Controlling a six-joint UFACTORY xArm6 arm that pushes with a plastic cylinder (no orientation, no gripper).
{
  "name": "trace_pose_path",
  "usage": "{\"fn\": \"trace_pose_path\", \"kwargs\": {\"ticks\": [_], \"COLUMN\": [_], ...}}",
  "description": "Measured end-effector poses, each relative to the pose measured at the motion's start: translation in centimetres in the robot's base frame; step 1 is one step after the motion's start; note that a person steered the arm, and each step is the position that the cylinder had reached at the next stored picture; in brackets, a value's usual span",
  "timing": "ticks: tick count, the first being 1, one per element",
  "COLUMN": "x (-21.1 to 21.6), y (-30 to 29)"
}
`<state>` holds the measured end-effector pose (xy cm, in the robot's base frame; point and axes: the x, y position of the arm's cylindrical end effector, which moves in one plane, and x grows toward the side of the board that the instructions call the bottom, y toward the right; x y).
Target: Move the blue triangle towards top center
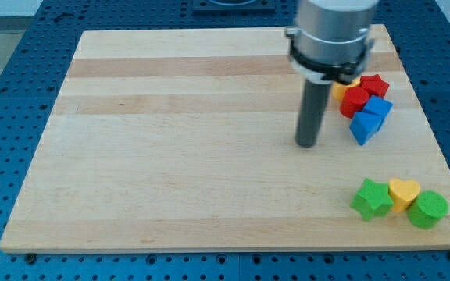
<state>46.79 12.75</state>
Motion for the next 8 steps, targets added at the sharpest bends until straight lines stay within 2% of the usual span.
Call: {"fn": "trace_pose_path", "kwargs": {"ticks": [1,2,4,5,6,7,8], "x": [0.0,0.0,5.3,5.3,3.8,3.8,-0.2], "y": [2.6,2.6,3.6,3.6,8.2,8.2,7.1]}}
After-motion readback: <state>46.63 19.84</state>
